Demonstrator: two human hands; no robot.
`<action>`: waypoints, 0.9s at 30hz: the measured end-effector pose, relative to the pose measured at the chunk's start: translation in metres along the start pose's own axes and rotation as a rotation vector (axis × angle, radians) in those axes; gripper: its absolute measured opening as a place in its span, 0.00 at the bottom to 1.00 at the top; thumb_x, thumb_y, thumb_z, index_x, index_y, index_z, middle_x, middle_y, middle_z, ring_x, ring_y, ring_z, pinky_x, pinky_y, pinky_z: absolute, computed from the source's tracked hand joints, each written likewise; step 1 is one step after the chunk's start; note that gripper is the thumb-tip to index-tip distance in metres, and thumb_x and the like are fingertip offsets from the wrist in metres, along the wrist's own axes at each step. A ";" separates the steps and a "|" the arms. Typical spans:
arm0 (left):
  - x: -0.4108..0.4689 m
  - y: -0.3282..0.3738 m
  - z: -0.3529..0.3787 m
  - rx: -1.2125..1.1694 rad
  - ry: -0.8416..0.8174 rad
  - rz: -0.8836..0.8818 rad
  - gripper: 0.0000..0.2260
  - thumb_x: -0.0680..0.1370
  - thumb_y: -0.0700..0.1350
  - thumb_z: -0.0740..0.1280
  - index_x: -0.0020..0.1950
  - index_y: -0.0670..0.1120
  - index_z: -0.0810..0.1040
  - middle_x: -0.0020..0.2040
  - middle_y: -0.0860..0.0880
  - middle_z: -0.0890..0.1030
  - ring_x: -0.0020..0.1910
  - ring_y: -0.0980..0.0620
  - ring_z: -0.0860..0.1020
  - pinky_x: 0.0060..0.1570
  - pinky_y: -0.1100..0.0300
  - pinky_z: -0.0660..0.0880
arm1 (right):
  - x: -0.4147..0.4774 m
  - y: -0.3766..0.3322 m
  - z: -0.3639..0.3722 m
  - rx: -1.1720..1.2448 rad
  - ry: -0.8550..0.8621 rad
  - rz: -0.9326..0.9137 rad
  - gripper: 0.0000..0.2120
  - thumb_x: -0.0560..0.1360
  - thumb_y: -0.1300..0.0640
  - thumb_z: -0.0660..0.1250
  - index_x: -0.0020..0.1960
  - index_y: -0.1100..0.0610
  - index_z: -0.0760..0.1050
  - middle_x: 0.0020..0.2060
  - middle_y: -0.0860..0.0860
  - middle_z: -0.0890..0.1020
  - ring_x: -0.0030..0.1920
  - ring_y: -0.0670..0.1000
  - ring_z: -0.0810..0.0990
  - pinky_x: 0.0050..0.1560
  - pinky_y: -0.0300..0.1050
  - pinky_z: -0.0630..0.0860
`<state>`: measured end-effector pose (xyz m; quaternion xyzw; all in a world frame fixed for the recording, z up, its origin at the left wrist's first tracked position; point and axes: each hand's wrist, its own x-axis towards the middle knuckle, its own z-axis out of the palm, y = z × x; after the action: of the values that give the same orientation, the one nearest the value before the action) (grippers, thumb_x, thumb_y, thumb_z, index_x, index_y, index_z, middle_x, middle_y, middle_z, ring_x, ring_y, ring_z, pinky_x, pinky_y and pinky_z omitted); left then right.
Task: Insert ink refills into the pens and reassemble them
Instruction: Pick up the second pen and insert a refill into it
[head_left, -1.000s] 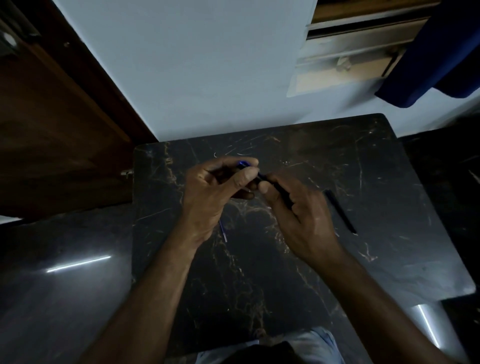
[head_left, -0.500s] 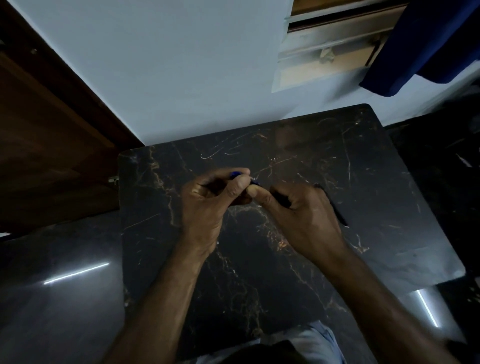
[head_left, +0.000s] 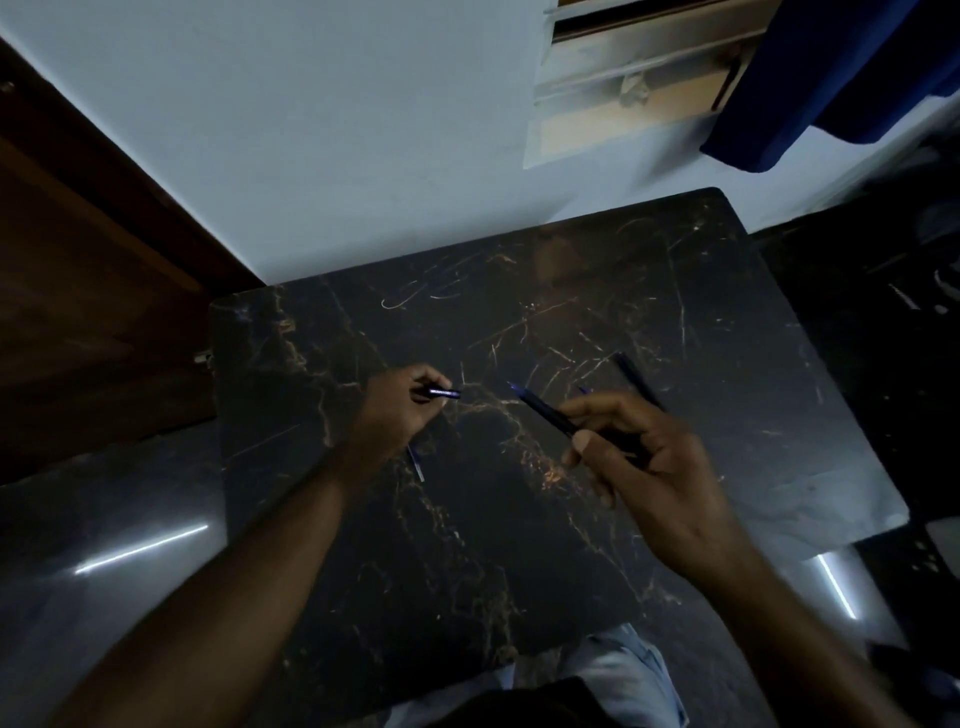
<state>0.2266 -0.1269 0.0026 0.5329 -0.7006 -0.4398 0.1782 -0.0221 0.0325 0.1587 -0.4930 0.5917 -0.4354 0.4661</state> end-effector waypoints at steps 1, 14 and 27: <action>0.002 -0.003 0.003 0.034 -0.011 -0.010 0.08 0.75 0.34 0.78 0.52 0.43 0.86 0.47 0.46 0.88 0.47 0.48 0.87 0.53 0.52 0.84 | -0.002 -0.001 0.001 0.050 0.013 0.013 0.07 0.81 0.58 0.70 0.57 0.49 0.80 0.41 0.55 0.86 0.33 0.47 0.80 0.33 0.44 0.76; 0.016 -0.035 -0.001 0.659 -0.026 0.200 0.08 0.78 0.53 0.75 0.54 0.53 0.82 0.52 0.53 0.81 0.54 0.51 0.77 0.50 0.57 0.73 | -0.016 -0.006 0.005 0.543 0.164 0.121 0.05 0.74 0.64 0.71 0.48 0.65 0.81 0.35 0.63 0.83 0.27 0.51 0.75 0.24 0.42 0.72; 0.008 -0.040 -0.003 0.715 0.025 0.185 0.19 0.82 0.55 0.68 0.72 0.53 0.78 0.66 0.51 0.78 0.65 0.48 0.76 0.66 0.47 0.72 | -0.012 -0.020 0.010 0.684 0.174 0.216 0.07 0.69 0.59 0.75 0.46 0.61 0.83 0.34 0.58 0.82 0.30 0.50 0.77 0.27 0.41 0.74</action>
<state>0.2494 -0.1375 -0.0301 0.5013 -0.8529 -0.1428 0.0286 -0.0076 0.0415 0.1783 -0.2047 0.4980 -0.5966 0.5951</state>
